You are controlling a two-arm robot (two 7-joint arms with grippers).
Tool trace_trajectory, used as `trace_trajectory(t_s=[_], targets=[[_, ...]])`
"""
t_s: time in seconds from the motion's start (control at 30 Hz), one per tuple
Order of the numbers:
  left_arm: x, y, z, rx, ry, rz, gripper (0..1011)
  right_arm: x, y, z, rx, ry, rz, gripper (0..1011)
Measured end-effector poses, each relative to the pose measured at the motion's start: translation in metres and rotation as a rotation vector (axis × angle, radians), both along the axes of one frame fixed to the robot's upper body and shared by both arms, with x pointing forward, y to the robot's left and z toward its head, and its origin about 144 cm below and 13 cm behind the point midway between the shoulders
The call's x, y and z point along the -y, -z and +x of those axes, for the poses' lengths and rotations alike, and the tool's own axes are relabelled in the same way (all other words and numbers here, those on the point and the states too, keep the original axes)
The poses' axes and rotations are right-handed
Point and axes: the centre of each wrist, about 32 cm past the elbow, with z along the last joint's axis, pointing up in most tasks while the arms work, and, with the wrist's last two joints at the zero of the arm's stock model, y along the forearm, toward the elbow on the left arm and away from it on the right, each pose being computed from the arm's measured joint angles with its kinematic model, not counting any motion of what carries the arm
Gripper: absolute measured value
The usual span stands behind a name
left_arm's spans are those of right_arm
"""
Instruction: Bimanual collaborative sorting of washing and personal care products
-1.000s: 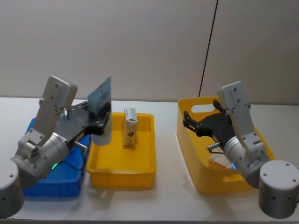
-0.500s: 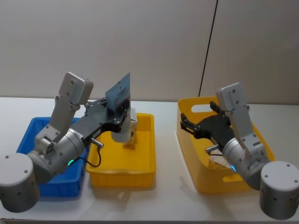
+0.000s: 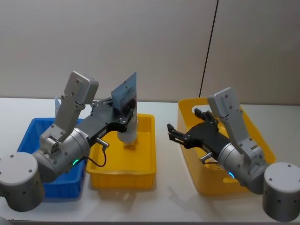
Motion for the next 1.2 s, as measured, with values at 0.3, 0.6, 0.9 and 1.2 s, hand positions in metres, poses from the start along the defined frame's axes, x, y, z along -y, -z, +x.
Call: trace_trajectory(t_s=[0.3, 0.6, 0.9, 1.2], targets=[[0.001, 0.0, 0.0, 0.001, 0.006, -0.002, 240, -0.002, -0.001, 0.003, -0.031, -0.126, -0.006, 1002], [0.002, 0.0, 0.001, 0.001, 0.009, -0.003, 240, -0.007, 0.001, 0.01, -0.062, -0.257, -0.012, 1002], [0.002, 0.0, 0.001, 0.001, 0.01, -0.004, 240, -0.017, 0.005, 0.021, -0.092, -0.302, -0.015, 1002], [0.003, 0.0, 0.001, 0.002, 0.011, -0.004, 240, -0.03, 0.01, 0.035, -0.107, -0.319, -0.014, 1002]])
